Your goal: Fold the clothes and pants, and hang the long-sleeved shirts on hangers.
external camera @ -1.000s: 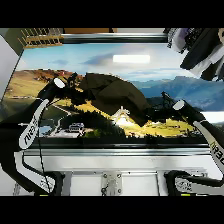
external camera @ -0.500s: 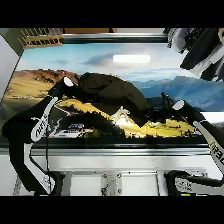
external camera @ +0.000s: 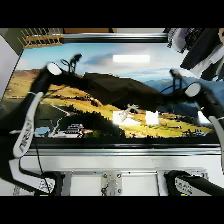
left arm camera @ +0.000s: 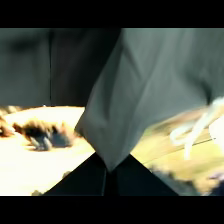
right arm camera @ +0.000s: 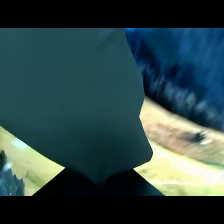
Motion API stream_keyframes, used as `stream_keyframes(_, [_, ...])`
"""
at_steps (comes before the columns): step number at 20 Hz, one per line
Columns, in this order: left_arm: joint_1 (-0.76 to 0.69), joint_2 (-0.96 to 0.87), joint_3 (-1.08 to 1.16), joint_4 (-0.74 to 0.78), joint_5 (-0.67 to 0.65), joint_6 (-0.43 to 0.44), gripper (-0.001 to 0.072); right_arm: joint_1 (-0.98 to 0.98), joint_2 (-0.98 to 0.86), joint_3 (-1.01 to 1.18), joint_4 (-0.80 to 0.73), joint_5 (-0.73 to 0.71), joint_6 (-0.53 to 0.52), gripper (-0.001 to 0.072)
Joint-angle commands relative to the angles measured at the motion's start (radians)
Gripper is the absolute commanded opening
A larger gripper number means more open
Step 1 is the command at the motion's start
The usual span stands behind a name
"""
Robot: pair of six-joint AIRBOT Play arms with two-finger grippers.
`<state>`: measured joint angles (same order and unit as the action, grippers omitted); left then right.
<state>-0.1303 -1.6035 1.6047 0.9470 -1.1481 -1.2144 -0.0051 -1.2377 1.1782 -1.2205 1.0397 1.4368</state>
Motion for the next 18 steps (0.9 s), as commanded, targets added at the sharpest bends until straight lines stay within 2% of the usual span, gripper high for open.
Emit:
stream_keyframes(1, [0.024, 0.249, 0.131, -0.005, -0.165, -0.029, 0.0005, -0.001, 0.134, 0.301, -0.149, 0.192, 0.0, 0.0014])
stream_keyframes(5, [-0.015, 0.518, 0.223, -0.004, -0.217, -0.095, 0.0005, 0.002, 0.278, 0.55, -0.126, 0.218, 0.008, 0.0014])
stream_keyframes(10, [-0.117, 0.759, 0.223, 0.005, -0.21, -0.198, 0.0005, 0.002, 0.441, 0.645, -0.119, 0.182, 0.035, 0.0014])
stream_keyframes(14, [-0.132, 0.828, 0.223, 0.057, -0.187, -0.29, 0.0005, 0.001, 0.505, 0.645, -0.093, 0.156, 0.102, 0.0014])
stream_keyframes(16, [-0.132, 0.814, 0.205, 0.147, -0.188, -0.369, 0.0006, 0.002, 0.494, 0.643, -0.045, 0.199, 0.147, 0.0014])
stream_keyframes(18, [-0.132, 0.775, 0.135, 0.185, -0.188, -0.383, 0.0005, 0.002, 0.436, 0.635, -0.004, 0.283, 0.196, 0.0014])
